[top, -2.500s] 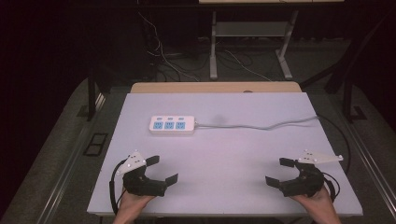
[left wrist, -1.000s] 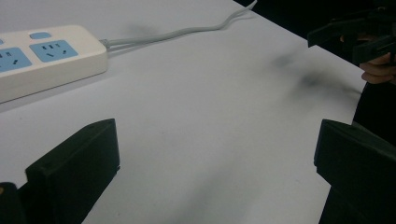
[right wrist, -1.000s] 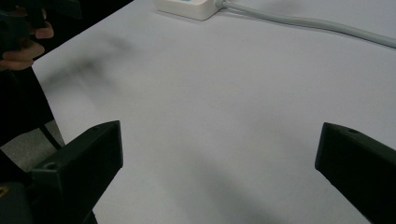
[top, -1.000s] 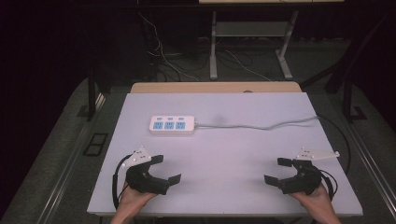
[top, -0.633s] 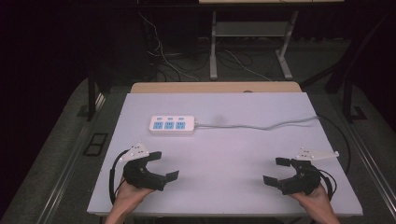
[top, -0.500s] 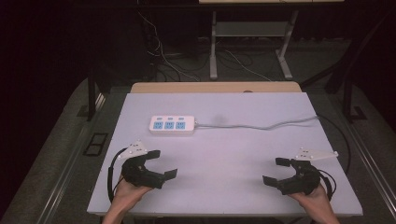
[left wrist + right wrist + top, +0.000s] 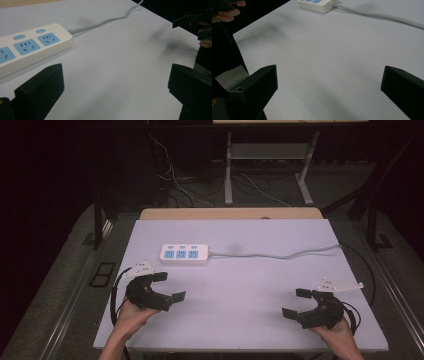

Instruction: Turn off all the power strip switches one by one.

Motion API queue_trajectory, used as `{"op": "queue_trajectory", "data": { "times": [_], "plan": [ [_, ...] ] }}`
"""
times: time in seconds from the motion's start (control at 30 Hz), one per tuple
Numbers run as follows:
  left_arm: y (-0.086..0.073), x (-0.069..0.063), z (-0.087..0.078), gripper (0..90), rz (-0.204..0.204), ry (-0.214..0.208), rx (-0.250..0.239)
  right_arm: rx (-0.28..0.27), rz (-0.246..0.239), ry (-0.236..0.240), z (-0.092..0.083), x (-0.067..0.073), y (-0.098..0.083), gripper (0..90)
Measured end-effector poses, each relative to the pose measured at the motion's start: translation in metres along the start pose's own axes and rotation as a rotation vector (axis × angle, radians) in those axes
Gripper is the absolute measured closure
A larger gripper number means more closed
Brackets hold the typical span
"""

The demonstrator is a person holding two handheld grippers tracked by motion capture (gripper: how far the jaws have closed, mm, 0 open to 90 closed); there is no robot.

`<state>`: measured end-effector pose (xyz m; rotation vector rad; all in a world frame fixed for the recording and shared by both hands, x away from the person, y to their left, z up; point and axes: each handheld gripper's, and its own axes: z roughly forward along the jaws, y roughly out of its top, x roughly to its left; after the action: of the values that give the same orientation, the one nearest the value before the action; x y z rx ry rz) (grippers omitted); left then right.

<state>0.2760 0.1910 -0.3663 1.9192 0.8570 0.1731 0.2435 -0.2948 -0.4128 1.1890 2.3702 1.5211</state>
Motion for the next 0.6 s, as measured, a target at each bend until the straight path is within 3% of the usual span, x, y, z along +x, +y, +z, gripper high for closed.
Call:
{"op": "queue_trajectory", "data": {
  "times": [0.6],
  "plan": [
    [0.029, 0.014, 0.011, 0.0, 0.058, 0.019, 0.09, -0.004, -0.006, -0.006, -0.002, -0.001, -0.001, 0.6]
  ]
}}
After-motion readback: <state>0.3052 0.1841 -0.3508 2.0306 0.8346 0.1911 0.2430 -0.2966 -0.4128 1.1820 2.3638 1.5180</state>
